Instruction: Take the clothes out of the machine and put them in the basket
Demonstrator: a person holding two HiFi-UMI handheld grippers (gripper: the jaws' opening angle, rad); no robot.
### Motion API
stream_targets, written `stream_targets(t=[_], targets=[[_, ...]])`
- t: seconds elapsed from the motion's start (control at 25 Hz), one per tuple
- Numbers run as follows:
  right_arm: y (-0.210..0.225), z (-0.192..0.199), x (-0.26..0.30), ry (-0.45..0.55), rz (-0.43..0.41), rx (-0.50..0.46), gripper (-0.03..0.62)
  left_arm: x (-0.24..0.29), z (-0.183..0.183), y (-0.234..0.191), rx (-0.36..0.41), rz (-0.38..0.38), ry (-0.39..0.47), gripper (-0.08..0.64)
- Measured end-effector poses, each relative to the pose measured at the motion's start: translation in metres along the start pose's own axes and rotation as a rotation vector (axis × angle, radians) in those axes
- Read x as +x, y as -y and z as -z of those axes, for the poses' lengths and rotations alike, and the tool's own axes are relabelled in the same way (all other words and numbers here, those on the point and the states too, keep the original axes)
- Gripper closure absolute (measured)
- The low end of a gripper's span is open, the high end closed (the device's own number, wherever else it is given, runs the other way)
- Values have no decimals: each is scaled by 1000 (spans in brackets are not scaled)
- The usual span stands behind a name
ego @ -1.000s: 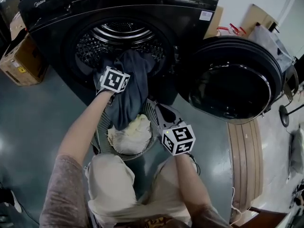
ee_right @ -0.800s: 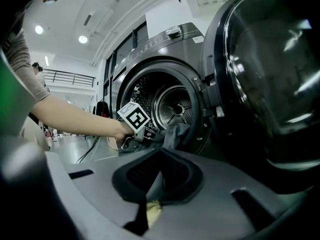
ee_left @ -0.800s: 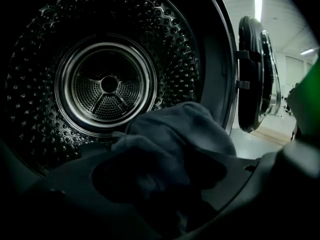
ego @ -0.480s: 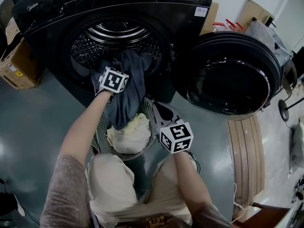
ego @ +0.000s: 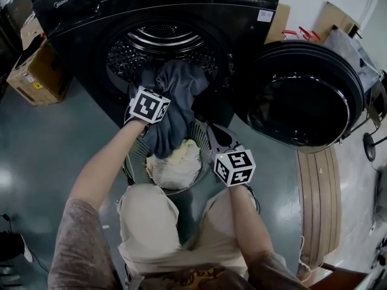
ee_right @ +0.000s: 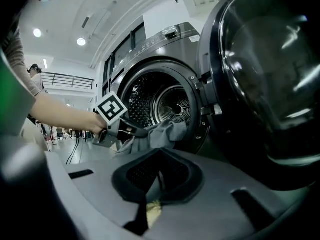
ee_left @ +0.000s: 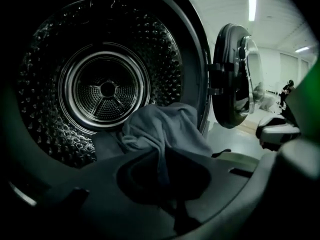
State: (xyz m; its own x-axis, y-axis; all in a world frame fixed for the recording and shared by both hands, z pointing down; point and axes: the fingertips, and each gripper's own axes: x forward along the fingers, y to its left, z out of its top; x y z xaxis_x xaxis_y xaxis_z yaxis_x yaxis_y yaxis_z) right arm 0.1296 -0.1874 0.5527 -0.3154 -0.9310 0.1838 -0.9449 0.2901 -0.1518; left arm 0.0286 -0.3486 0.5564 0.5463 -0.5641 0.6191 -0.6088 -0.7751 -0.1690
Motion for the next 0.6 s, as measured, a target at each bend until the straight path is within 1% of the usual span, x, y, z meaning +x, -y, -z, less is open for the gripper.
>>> stream_targets(t=[0.32,0.6], targets=[[0,2,1,8,-14,4,595,-66,7,36,-19,85,20,529],[1,0,0,23,-18,15,595,-111,39,77,-8,168,-32,529]])
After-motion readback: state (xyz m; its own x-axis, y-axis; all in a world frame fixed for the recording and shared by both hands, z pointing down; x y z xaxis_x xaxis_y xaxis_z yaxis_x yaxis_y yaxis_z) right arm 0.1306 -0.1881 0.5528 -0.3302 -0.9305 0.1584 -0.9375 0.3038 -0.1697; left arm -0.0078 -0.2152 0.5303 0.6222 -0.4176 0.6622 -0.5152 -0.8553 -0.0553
